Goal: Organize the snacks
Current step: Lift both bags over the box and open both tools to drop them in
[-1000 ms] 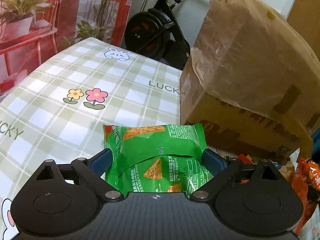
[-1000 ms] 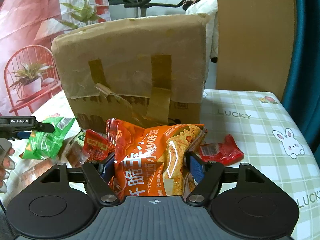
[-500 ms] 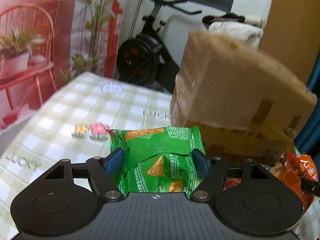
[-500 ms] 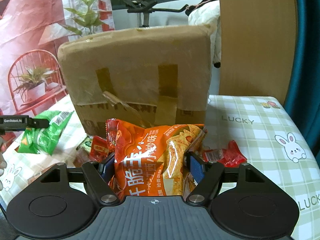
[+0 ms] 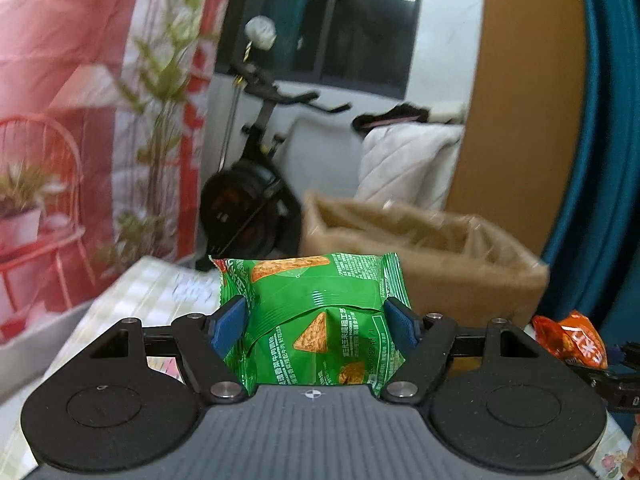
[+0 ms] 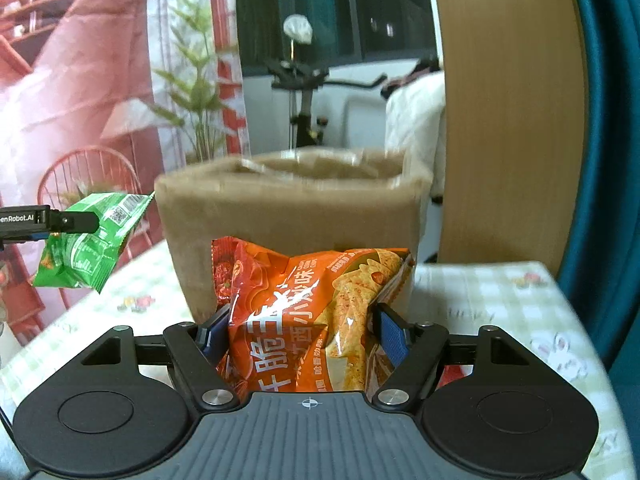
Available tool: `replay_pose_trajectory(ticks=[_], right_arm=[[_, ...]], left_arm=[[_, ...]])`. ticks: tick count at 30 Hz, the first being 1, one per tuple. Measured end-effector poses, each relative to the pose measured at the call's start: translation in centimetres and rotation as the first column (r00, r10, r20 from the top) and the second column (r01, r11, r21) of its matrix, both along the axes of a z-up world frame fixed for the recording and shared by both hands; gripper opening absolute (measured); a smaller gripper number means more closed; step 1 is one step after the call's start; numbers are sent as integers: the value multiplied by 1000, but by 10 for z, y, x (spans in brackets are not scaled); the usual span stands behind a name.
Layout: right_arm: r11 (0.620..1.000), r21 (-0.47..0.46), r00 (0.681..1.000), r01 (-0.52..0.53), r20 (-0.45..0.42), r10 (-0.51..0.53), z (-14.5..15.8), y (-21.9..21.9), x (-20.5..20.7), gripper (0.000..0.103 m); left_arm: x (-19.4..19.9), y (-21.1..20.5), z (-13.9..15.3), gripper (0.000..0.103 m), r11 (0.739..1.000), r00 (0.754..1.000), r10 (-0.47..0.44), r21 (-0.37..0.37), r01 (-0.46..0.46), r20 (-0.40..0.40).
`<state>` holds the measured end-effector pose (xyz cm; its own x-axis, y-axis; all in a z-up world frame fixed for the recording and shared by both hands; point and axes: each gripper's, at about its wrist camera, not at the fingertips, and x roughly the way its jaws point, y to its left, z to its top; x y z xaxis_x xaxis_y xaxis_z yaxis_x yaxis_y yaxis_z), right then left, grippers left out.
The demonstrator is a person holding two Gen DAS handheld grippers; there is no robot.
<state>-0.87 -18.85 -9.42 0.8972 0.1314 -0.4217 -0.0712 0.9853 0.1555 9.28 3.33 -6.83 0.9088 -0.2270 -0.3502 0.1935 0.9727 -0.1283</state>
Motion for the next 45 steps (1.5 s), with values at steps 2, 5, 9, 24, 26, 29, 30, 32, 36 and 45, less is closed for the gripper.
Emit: replay_pose_trajectory(ticks=[2,5,9,24,26,29,30,32,36,45], right_arm=[[1000,-5,1000,5,31,-5,13,-4,0,69],[1000,-12,997,8,76,-7,34,-9,3,69],[1000,-30,990,0,140,4,63,-15,18,69],[993,-115,991,-4,134,20,77,-29,198,70],[991,-133,994,-6,105,20,67,-26,211,70],[991,-134,998,-4,61,12,53,-23,225,73],[992,-126,999,-1,47,7,49,-23,226,76],[993,-114,1000,10,24,-7,42,-24,227,82],[995,-96,1000,20,19,-19,38,-29,219,92],[999,-42,1000,-14,22,15,47,-42,176,94]], left_arm=[[1,-6,9,76,1000,1000,-19,5,19,23],[3,-15,22,76,999,998,-40,3,40,57],[14,-28,38,76,998,995,-59,-2,59,84],[143,-62,46,77,996,997,-78,45,77,21],[155,-66,41,78,994,997,-83,66,82,5],[166,-67,33,81,993,995,-95,72,96,-19],[169,-66,32,83,993,995,-98,66,100,-29],[173,-65,28,86,994,994,-99,47,101,-50],[171,-61,26,88,994,994,-94,53,97,-61],[134,-47,37,89,993,996,-72,87,77,-57]])
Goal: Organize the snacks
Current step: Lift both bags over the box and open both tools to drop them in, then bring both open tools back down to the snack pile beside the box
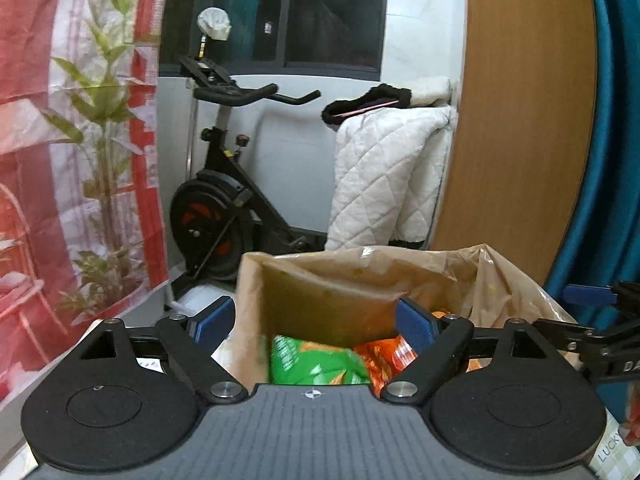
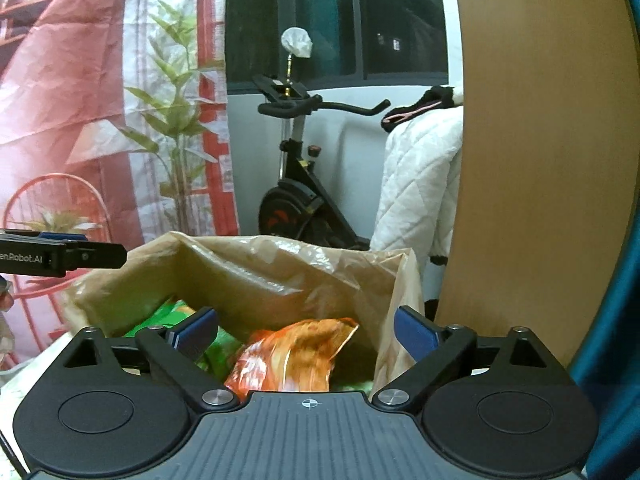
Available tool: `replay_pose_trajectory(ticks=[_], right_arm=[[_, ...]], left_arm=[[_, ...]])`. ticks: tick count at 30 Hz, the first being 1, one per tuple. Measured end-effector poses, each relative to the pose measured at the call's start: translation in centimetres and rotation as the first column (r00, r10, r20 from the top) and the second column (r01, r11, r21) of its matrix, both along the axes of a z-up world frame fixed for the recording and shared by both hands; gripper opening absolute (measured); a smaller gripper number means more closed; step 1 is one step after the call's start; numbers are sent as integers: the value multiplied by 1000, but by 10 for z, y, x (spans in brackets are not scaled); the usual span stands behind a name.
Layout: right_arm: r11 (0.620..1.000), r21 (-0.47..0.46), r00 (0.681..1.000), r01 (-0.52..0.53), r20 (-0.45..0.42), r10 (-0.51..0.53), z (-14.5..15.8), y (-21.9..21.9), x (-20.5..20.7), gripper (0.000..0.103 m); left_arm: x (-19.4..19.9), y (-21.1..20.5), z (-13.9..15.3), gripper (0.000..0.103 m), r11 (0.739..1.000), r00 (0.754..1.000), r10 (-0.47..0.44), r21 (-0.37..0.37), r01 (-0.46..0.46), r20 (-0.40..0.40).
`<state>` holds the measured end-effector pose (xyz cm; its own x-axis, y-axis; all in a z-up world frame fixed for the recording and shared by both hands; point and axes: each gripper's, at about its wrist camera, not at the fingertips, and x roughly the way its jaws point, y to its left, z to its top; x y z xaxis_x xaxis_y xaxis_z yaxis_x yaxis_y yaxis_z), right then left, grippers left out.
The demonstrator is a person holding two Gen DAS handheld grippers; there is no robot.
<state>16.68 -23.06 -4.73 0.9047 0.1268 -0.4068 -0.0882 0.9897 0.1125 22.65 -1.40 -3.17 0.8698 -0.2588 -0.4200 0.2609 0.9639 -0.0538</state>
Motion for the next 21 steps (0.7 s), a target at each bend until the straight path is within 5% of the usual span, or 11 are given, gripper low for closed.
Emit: replay_pose_trajectory(ticks=[12,21], right_arm=[[995,89,999,-35,29,33,0,-7,-68,95],[991,134,999,14,33,-18,-22,-24,-109,95]], left_arm=[[-66,35,-5,89,998,999,53,29,-53,-5],[-94,54,-22,89,993,992,115,-32,-117,-52]])
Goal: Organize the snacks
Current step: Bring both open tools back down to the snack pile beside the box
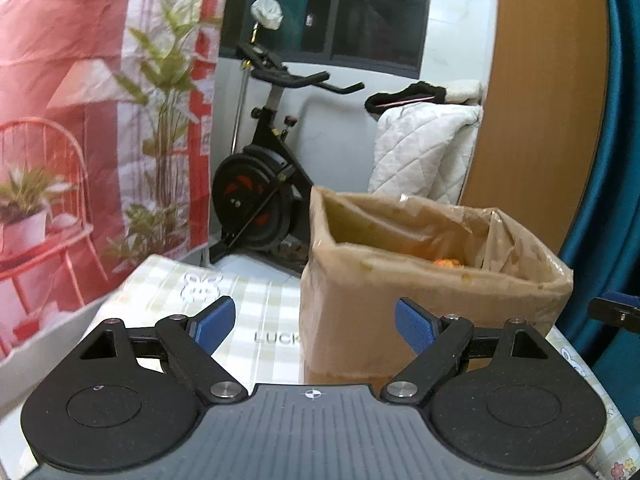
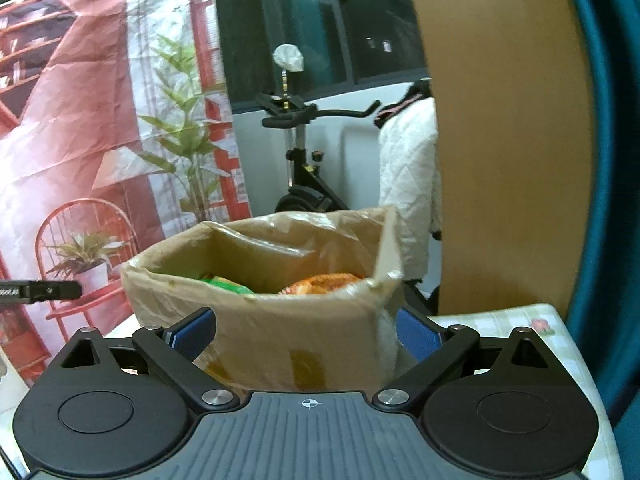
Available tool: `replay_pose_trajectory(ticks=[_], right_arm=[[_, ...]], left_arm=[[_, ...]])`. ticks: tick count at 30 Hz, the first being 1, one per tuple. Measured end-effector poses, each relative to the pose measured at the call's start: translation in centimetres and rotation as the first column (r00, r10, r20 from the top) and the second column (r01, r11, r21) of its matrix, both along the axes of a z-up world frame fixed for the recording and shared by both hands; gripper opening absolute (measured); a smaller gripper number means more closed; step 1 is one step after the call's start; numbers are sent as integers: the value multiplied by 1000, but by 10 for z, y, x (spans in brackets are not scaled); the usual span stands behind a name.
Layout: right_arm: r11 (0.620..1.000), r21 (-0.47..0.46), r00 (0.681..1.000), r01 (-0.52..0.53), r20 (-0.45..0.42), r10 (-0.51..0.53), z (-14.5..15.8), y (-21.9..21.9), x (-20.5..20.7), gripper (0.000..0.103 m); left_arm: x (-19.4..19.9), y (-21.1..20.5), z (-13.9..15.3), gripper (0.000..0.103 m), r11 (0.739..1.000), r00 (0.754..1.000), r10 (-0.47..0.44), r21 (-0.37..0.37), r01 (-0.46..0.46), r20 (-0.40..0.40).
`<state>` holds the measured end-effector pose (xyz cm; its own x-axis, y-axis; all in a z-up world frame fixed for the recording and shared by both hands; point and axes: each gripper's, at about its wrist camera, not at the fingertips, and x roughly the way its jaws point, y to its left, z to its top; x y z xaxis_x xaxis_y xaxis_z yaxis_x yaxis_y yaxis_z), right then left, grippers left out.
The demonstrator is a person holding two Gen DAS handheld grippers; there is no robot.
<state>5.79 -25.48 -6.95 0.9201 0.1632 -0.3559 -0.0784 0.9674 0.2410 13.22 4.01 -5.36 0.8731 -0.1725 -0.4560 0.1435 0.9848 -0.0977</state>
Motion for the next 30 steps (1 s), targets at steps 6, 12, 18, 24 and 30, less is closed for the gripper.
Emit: replay_pose_trajectory(ticks=[6,12,18,24,30], right_arm=[[996,-41,996,74,-42,-75,-28,-15,-17,84],[995,-38,988,90,-123,-94,-63,-18,-24,69],[996,-38,980,76,-181,-81,-94,-10,-28,63],[996,-12,963,87,-253,-88,-127,-13,-24,54],[983,77,933,165,-335,-131,-156,-35,-7,55]], left_arm=[[-7,-1,-22,88,1000,999,10,-13,-10,-50],[-11,2,-46,83,999,993,-1,-38,-3,-115],[-18,2,-67,83,999,987,-27,-36,21,-158],[-16,3,-81,82,999,986,-14,-46,6,-168],[-10,-3,-93,82,999,982,-12,-49,3,-188]])
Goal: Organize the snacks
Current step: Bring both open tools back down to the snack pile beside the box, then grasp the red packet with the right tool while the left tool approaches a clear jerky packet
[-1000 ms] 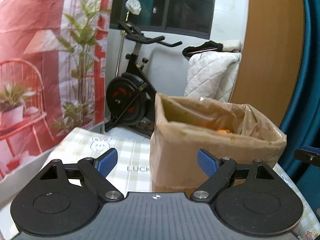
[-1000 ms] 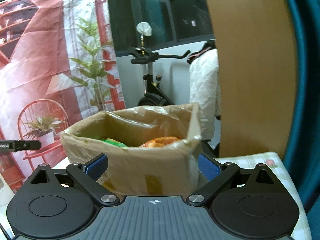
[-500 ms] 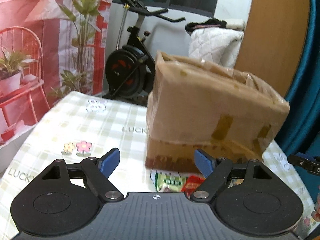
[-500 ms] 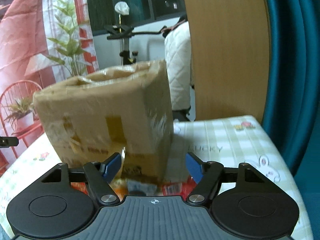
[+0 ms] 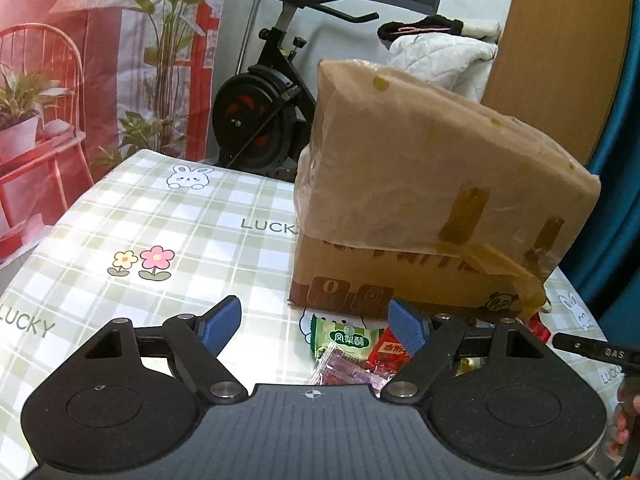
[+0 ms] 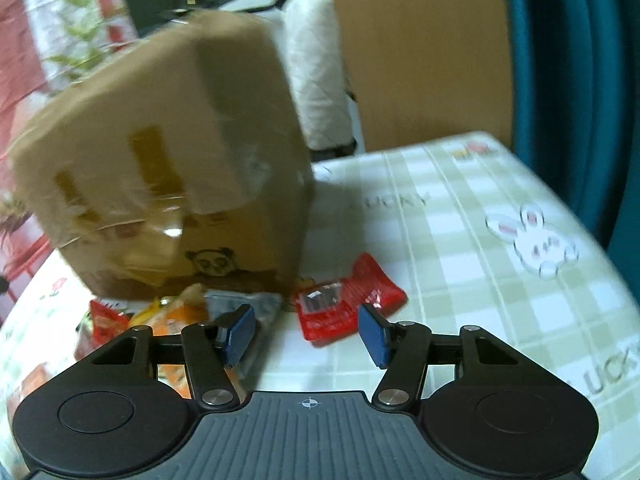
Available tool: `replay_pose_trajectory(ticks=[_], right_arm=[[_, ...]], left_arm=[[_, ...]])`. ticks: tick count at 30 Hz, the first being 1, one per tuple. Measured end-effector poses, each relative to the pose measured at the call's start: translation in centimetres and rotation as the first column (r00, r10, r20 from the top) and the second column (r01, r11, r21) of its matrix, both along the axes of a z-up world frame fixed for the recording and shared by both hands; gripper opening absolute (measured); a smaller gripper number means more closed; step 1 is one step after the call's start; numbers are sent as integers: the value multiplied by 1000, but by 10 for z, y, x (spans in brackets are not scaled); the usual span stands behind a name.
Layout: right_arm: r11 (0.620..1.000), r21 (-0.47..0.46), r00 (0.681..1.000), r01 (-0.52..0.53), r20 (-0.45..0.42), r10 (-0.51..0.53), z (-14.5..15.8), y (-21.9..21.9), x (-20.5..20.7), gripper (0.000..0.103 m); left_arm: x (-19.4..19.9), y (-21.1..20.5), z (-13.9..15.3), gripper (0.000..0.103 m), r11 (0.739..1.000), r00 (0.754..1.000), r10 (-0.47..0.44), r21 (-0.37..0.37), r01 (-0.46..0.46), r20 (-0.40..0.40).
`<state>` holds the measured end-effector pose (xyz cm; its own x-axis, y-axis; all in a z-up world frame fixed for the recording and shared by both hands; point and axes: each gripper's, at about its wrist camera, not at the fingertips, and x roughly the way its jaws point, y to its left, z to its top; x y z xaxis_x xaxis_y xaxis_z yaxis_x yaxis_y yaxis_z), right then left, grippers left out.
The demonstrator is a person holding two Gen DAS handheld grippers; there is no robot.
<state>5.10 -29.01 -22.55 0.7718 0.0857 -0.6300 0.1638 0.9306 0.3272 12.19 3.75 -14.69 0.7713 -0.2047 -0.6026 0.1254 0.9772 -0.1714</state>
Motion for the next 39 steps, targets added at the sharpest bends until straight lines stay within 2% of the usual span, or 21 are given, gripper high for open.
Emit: replay_pose_trajectory(ticks=[4,11,14,21,24,27,30,35,39], right_arm=[[995,79,997,62,-50,-58,-21,-15,16,55],[976,137,984,169,-73,-161,-34,-31,45,55],[979,110,983,174,-83,-166,-38,-30,58,55],[991,-102,990,90,-96,-100,-37,-3,75,55],[986,-159,994,51,-87,-65,-39,3,72,55],[983,-182,995,35,-83,-51,-40,5,72,54],[976,-217,995,38,-83,-57,-40,7,72,46],[979,-200,997,45,-57,-57,-38,2,64,43],[983,-170,998,66,-5,-68,-29,-1,50,43]], left_arm=[[5,2,-5,82,1000,1000,3,-5,-3,-11],[13,5,-12,82,1000,999,13,4,-13,-36],[16,5,-13,82,1000,999,13,7,-13,-40],[18,6,-19,82,1000,998,6,11,-5,-63],[18,7,-22,82,1000,997,7,11,-7,-74],[18,8,-23,82,1000,996,9,10,-8,-85],[17,8,-24,82,1000,996,9,10,-8,-90],[17,15,-27,75,1000,994,17,-2,-17,-110],[20,11,-32,75,1000,990,-10,-13,8,-138]])
